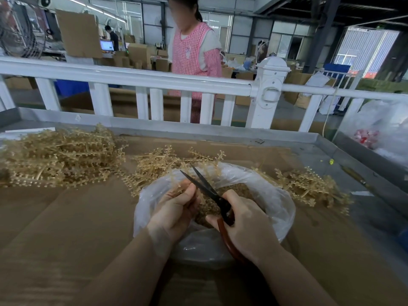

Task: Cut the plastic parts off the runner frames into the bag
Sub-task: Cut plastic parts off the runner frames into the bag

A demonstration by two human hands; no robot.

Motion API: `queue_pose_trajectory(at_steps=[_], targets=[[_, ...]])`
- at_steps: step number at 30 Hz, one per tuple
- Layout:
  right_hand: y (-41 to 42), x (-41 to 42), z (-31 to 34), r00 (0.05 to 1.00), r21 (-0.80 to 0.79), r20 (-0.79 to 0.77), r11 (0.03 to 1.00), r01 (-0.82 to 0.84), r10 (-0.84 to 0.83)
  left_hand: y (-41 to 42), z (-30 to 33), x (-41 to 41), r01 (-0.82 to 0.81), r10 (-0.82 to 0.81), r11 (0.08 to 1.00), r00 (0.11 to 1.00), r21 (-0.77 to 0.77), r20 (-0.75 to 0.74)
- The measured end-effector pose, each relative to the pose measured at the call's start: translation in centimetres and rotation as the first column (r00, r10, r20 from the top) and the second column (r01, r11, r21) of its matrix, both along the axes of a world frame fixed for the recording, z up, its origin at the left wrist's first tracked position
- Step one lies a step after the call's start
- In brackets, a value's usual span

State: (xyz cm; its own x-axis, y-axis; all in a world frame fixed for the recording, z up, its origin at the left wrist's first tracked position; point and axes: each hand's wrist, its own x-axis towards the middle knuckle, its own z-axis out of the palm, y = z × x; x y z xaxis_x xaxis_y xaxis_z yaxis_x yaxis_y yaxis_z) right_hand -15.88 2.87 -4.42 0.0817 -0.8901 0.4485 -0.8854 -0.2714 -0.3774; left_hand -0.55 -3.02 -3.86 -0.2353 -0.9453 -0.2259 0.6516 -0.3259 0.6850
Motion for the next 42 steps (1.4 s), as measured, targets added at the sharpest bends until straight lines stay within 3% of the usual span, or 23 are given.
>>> queue_pose_trajectory(at_steps=[13,42], targets=[[-0.16,0.34,-0.09,0.993,-0.043,-0.12,0.999,0.012,-0.017,0.22,0.15,-0.35,-0.023,0.023,1.0,0.999,0.013,0.032],[-0.39,0.61,-0.01,0.99,-0.095,-0.141,0.995,0.011,-0.025,0.49,0.79,-0.52,-0.042,0.036,0.997,0.994,0.062,0.1]])
